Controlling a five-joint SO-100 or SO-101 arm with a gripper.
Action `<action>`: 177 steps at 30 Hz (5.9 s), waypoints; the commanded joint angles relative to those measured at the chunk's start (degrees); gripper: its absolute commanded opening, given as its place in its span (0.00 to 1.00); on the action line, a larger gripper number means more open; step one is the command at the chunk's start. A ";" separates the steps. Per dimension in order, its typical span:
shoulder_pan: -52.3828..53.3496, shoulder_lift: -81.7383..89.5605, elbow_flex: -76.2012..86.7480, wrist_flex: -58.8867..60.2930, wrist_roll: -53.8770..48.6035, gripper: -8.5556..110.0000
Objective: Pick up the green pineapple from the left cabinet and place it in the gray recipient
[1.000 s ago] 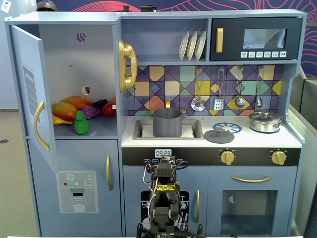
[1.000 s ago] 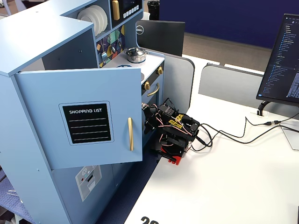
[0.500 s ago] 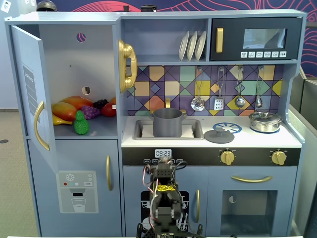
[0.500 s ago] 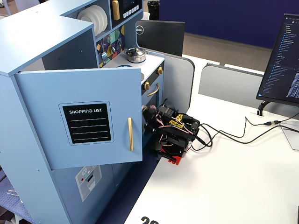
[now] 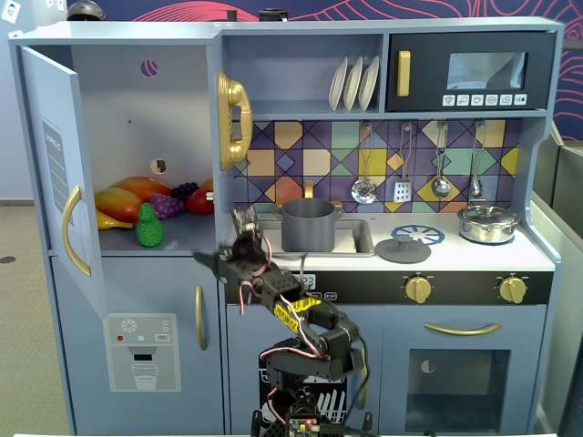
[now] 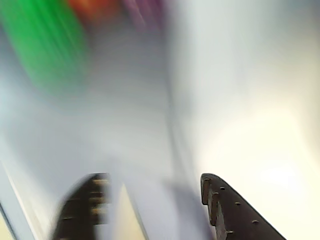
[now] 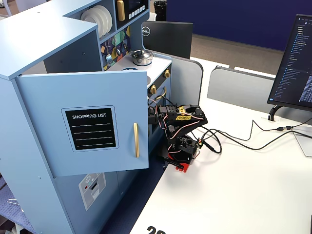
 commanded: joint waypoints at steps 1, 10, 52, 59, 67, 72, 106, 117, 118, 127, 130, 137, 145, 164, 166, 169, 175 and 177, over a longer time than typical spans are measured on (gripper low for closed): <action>-2.64 -1.76 -8.09 -1.41 -1.49 0.29; -4.31 -5.54 -9.40 -3.60 0.53 0.37; -8.17 -58.45 -47.55 -16.26 -4.13 0.25; -11.95 -46.85 -39.99 -25.40 -10.46 0.07; -13.62 -5.27 -13.10 -15.56 -22.32 0.07; -4.48 11.34 -8.96 -9.67 -21.36 0.07; 42.28 -43.86 -49.66 5.19 2.46 0.30; 40.43 -24.08 -44.74 17.67 -0.53 0.31; 40.08 -18.81 -42.19 22.68 -0.70 0.30; 41.13 12.39 -13.71 61.35 -6.86 0.27; 40.34 17.40 1.67 59.68 -5.63 0.24; 38.67 22.15 26.19 50.10 -0.35 0.21; 37.79 24.70 26.37 71.10 2.99 0.14; 41.40 24.79 26.37 85.52 5.89 0.09; 41.40 24.79 26.37 85.52 5.89 0.09; 41.48 24.79 26.37 85.52 5.89 0.10; 41.66 24.79 26.37 85.52 5.89 0.10; 41.66 24.79 26.37 85.52 5.89 0.10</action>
